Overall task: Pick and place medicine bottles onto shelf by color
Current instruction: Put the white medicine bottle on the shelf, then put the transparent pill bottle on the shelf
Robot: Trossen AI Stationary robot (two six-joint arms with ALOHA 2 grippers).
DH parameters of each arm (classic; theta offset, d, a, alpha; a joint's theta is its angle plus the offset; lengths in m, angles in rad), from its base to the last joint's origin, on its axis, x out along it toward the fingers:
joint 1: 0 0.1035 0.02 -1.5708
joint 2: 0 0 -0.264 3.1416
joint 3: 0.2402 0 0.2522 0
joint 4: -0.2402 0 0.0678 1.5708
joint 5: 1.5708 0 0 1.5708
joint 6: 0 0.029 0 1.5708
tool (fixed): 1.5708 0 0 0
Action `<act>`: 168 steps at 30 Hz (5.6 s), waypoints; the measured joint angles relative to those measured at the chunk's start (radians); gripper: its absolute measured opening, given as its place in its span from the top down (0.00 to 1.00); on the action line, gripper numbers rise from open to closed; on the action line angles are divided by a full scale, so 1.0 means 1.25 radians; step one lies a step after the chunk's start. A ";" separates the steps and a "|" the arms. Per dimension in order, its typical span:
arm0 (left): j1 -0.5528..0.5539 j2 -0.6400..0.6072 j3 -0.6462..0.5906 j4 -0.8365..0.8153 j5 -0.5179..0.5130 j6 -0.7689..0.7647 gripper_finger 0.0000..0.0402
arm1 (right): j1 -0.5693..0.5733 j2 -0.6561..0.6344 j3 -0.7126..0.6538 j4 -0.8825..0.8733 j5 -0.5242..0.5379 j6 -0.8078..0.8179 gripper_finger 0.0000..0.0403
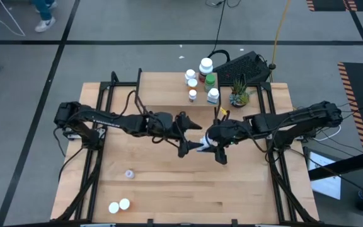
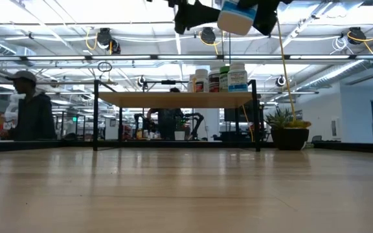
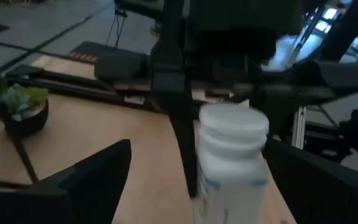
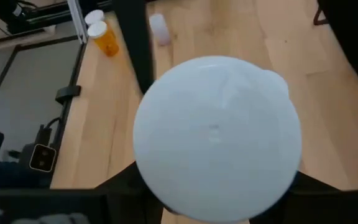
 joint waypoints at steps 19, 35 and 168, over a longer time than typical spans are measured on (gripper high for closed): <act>0.025 0.051 -0.001 0.034 0.056 -0.029 0.34 | -0.060 0.095 -0.001 -0.020 -0.105 -0.032 0.61; 0.018 0.051 0.000 -0.003 0.104 -0.006 0.36 | -0.061 0.091 -0.001 0.023 -0.103 -0.054 0.61; -0.455 -0.319 -0.315 -0.893 -0.064 -0.971 0.12 | 0.036 0.414 -0.102 0.819 0.044 -0.075 0.21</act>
